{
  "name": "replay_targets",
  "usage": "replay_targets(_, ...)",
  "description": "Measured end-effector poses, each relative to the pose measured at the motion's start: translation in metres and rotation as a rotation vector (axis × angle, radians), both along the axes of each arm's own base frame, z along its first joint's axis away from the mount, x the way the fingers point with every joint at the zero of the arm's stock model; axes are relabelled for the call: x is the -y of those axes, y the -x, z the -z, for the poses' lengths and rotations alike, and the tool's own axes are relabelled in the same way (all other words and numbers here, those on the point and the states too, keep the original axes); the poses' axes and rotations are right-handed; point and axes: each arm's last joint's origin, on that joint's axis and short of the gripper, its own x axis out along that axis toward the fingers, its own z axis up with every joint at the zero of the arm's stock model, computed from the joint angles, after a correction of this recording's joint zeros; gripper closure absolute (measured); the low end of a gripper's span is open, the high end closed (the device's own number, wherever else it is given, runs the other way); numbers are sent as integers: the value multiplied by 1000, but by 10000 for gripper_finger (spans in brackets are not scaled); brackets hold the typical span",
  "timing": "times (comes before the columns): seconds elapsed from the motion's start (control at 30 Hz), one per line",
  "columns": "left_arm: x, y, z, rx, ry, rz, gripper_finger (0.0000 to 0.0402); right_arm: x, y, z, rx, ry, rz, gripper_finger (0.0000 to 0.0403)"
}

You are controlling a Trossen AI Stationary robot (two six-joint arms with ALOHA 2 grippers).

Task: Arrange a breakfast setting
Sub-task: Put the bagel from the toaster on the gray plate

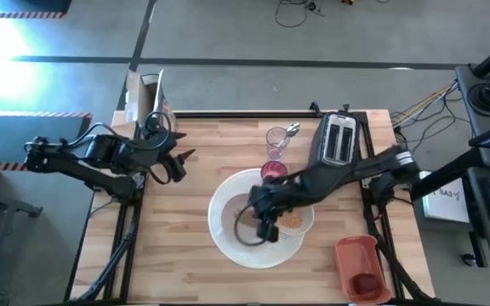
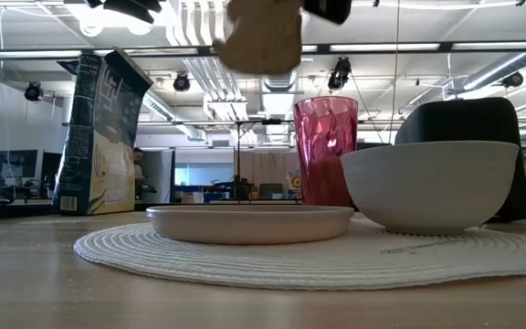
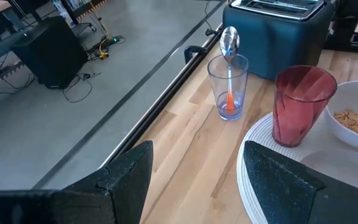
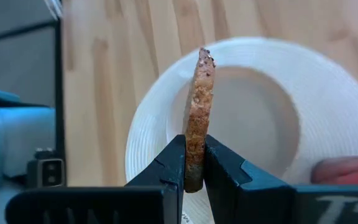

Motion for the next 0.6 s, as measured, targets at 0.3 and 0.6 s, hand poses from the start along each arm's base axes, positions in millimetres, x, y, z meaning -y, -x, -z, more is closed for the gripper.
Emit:
replay_targets(0.3,0,3,-1,7,11,13,166,-7,-30,59,-142,63,48,365)
replay_targets(0.6,0,3,-1,10,16,9,166,-6,-34,66,-177,0,72,365)
